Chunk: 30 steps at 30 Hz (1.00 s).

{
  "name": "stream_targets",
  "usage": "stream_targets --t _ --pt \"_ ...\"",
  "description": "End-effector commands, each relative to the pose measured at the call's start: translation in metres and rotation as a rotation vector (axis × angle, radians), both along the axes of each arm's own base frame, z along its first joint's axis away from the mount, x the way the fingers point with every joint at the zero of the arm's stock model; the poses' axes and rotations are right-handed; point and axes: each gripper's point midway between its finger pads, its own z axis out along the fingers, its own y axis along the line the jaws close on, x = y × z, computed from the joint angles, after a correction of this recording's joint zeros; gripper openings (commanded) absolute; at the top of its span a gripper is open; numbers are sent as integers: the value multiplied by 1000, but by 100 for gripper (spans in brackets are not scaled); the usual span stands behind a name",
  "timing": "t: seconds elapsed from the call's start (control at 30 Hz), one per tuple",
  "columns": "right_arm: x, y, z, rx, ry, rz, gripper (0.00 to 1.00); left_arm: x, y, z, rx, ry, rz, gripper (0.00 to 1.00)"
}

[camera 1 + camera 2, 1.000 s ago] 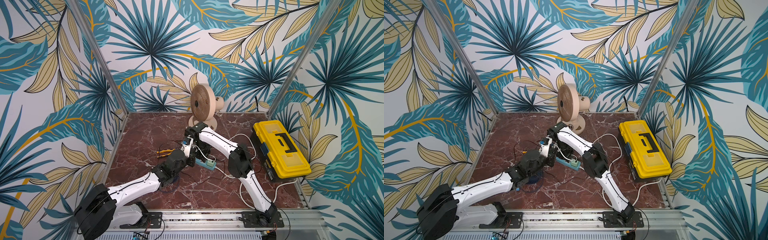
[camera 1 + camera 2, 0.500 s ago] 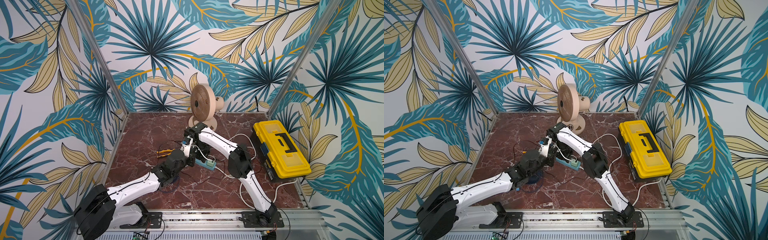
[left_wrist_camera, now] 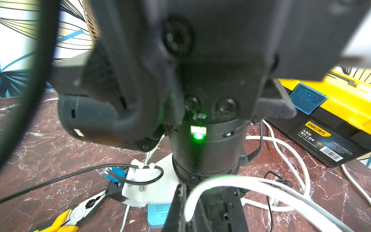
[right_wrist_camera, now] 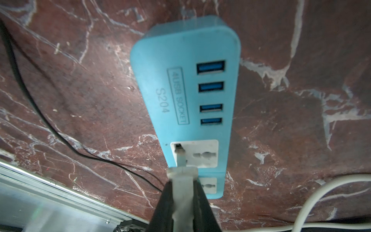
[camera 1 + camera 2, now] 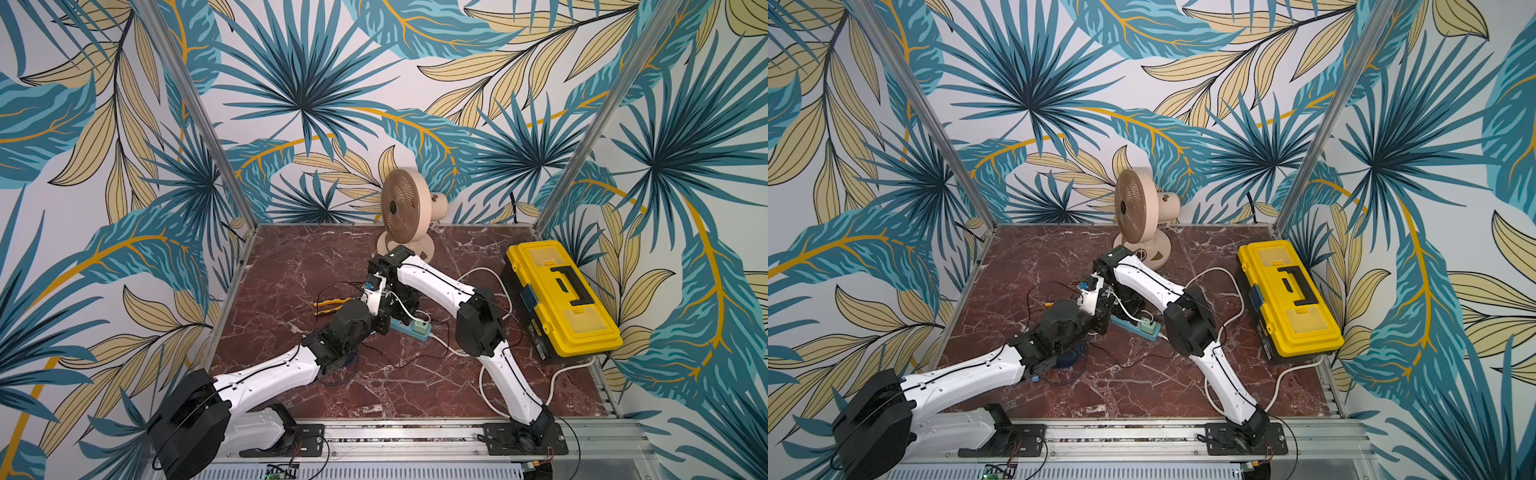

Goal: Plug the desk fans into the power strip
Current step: Insert the plug into the socket.

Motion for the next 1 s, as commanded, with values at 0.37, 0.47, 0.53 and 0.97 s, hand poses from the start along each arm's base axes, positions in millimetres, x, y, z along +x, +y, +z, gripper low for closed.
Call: stream_targets --t 0.37,0.47,0.53,0.97 --pt "-7 -10 -41 -109 17 10 0 -2 2 16 -34 -48 -4 0" --pt "-9 -13 -56 -134 16 -3 0 -1 4 16 -31 -50 5 0" --pt "-8 -18 -62 -155 10 -16 0 -1 4 15 -30 -47 9 0" --pt "22 -58 -50 -227 -20 -153 0 10 -2 -3 20 -18 26 3"
